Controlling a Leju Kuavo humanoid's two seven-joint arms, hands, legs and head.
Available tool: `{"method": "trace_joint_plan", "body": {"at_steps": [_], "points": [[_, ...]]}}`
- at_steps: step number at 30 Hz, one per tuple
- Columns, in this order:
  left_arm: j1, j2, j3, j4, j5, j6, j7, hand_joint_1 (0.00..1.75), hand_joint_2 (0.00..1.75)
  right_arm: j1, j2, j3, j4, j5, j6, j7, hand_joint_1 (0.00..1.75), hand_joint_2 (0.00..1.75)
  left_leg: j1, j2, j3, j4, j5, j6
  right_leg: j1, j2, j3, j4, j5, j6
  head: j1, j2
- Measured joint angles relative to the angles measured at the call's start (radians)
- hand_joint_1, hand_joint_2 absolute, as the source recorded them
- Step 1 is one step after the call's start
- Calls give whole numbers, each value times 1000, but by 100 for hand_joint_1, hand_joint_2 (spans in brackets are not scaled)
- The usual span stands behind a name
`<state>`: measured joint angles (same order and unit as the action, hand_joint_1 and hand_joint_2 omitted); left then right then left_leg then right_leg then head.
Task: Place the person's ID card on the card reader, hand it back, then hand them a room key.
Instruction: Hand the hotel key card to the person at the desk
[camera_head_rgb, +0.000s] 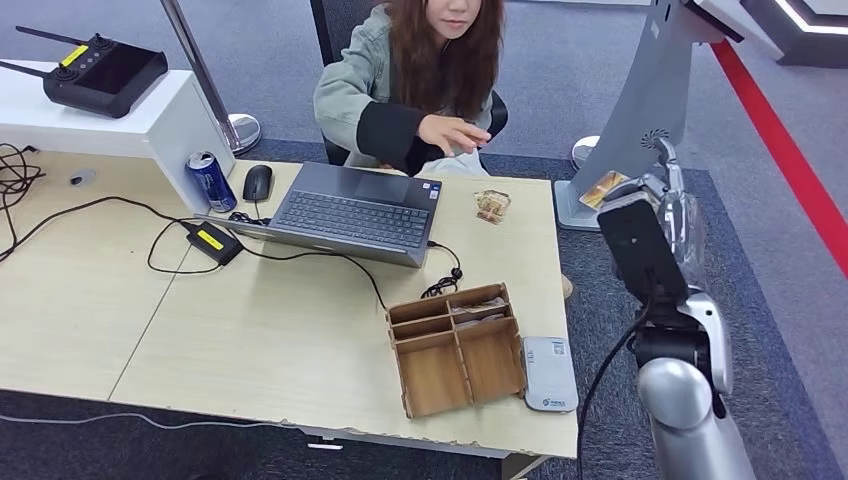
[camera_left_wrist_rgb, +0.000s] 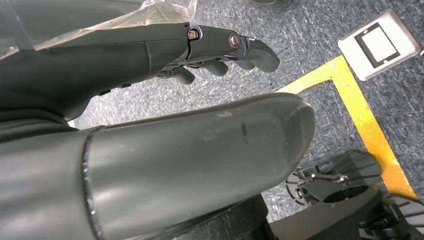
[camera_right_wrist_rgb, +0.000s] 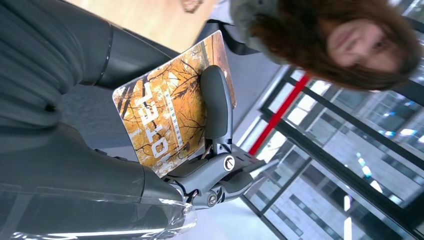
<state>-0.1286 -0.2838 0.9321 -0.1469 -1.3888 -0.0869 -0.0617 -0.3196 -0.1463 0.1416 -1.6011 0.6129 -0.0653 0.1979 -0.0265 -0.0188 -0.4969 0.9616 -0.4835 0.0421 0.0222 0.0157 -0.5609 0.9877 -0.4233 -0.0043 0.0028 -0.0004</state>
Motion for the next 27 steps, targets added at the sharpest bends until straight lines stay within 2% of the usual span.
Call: {"method": "trace_joint_plan", "body": {"at_steps": [5,11,21,22,25,26,27], "points": [[-1,-4,-17,0,-13,-4,0,0,0,-95,36,47,40,-45,-46,-2,175,175,0,0,0,0,0,0,0,0,0,0,0,0,0,0],[-3,-10,-36,0,-20,-4,4,0,0,-174,89,116,165,-95,-80,-42,175,175,0,-1,-1,0,0,0,0,-1,0,0,0,0,0,0],[-3,-10,-46,0,-21,-3,5,0,0,-213,157,213,335,-134,-104,-77,172,175,0,-1,-1,0,0,0,0,-1,0,0,0,0,0,0],[-3,-10,-47,0,-21,-3,5,0,0,-215,161,220,347,-143,-107,-80,137,175,0,-1,-1,0,0,0,0,-1,0,0,0,0,0,0],[-3,-10,-52,0,-21,-3,5,0,0,-221,172,241,377,-174,-118,-87,9,175,0,-1,-1,0,0,0,0,-1,0,0,0,0,0,0],[-3,-10,-54,0,-21,-3,5,0,0,-224,174,246,384,-184,-121,-88,0,175,0,-1,-1,0,0,0,0,-1,0,0,0,0,0,0],[-3,-10,-55,0,-21,-3,5,0,0,-227,176,252,390,-195,-122,-89,0,175,0,-1,-1,0,0,0,0,-1,0,0,0,0,0,0]]}}
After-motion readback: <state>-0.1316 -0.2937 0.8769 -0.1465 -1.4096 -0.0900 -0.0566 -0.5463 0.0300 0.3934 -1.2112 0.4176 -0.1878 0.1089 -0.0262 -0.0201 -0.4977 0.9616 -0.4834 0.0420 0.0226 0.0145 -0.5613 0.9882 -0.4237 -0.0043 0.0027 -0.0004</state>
